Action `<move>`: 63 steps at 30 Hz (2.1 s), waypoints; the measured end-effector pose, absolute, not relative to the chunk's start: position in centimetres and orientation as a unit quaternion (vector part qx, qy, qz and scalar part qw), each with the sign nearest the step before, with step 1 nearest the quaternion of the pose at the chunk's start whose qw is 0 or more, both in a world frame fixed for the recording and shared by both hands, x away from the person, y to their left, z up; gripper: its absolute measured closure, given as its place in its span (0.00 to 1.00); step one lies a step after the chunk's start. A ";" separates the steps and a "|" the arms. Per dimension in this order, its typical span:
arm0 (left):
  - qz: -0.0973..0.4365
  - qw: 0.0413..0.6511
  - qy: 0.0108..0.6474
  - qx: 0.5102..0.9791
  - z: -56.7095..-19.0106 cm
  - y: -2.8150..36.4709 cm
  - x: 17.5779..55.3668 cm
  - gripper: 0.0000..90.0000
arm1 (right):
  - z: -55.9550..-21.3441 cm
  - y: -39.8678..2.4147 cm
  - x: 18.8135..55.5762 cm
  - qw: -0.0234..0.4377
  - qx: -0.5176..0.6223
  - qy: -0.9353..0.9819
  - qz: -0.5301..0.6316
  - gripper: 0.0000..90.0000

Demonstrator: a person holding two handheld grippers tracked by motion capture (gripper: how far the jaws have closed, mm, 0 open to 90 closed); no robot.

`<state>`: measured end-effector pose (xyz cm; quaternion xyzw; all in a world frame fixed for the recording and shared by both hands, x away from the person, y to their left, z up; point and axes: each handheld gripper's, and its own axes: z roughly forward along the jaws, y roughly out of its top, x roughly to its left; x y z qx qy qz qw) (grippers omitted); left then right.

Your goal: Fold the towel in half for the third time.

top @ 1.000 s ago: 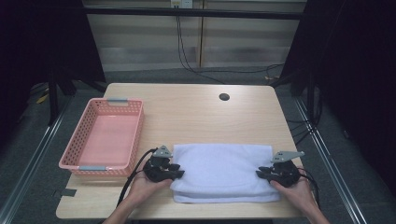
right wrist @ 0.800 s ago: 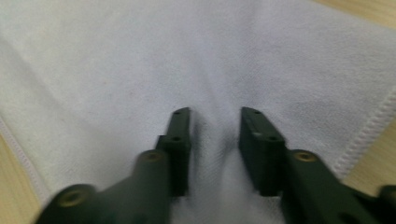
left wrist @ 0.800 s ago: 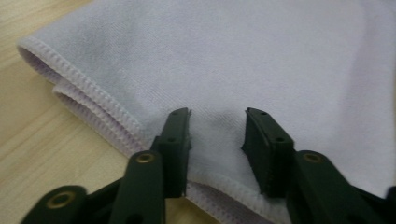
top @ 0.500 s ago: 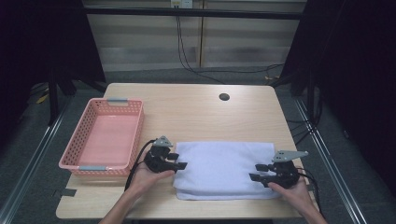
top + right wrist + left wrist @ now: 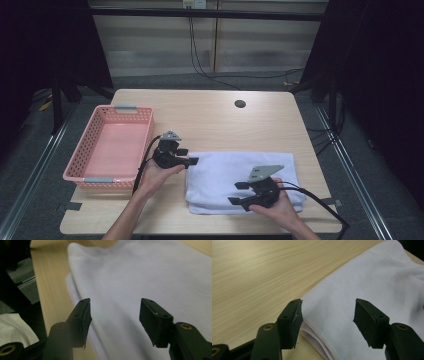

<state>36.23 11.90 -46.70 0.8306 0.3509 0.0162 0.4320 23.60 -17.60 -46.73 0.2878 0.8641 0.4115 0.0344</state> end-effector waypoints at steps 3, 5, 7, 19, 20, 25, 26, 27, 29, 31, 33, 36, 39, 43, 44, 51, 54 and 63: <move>0.016 0.429 0.358 0.829 -47.4 12.0 36.2 0.43 | -46.8 -15.3 24.0 0.018 0.270 0.869 0.414 0.45; 0.023 0.417 0.356 0.836 -47.7 12.0 36.0 0.43 | -47.1 -13.8 24.3 0.008 0.259 0.876 0.406 0.43; 0.022 0.417 0.359 0.835 -47.8 12.2 36.0 0.43 | -47.4 -12.5 24.5 -0.004 0.254 0.878 0.405 0.41; 0.027 0.416 0.380 0.826 -48.2 13.2 36.7 0.41 | -49.2 -8.1 25.3 -0.028 0.235 0.885 0.402 0.37; 0.027 0.416 0.382 0.825 -48.3 13.2 36.7 0.41 | -49.5 -8.0 25.2 -0.027 0.234 0.886 0.400 0.36; 0.031 0.410 0.391 0.823 -48.6 13.5 37.0 0.40 | -49.9 -7.7 24.2 0.014 0.216 0.892 0.397 0.36; 0.031 0.411 0.395 0.821 -48.6 13.5 37.0 0.40 | -50.1 -7.5 23.8 0.031 0.210 0.893 0.396 0.36; 0.030 0.413 0.398 0.818 -48.7 13.5 37.1 0.40 | -50.1 -7.5 23.6 0.044 0.201 0.896 0.394 0.36; 0.031 0.408 0.398 0.821 -48.9 13.6 37.2 0.40 | -50.3 -7.4 23.2 0.058 0.197 0.896 0.393 0.36; 0.032 0.403 0.399 0.823 -49.1 13.4 37.3 0.39 | -50.3 -7.5 23.2 0.067 0.188 0.898 0.393 0.39; 0.033 0.396 0.398 0.827 -49.5 13.3 37.3 0.38 | -50.3 -7.5 23.1 0.080 0.178 0.900 0.389 0.44; 0.032 0.393 0.391 0.832 -49.6 12.8 37.3 0.36 | -50.3 -7.7 23.3 0.085 0.184 0.899 0.389 0.56; 0.026 0.391 0.386 0.835 -49.9 12.0 37.4 0.35 | -50.1 -7.9 23.7 0.082 0.201 0.896 0.388 0.66; 0.027 0.383 0.366 0.848 -49.9 11.2 37.3 0.40 | -49.9 -8.1 24.2 0.070 0.224 0.891 0.388 0.79; 0.014 0.384 0.352 0.854 -49.8 11.2 37.2 0.48 | -49.9 -8.2 24.3 0.072 0.223 0.890 0.391 0.83; -0.025 0.416 0.355 0.837 -49.4 11.3 37.0 0.91 | -49.2 -9.0 24.7 0.041 0.245 0.876 0.414 0.88; -0.038 0.441 0.363 0.820 -48.7 11.5 37.0 0.92 | -48.2 -9.3 24.7 0.040 0.245 0.871 0.424 0.88; -0.050 0.486 0.363 0.794 -45.3 12.3 37.4 0.92 | -44.6 -8.7 24.7 0.053 0.234 0.860 0.450 0.88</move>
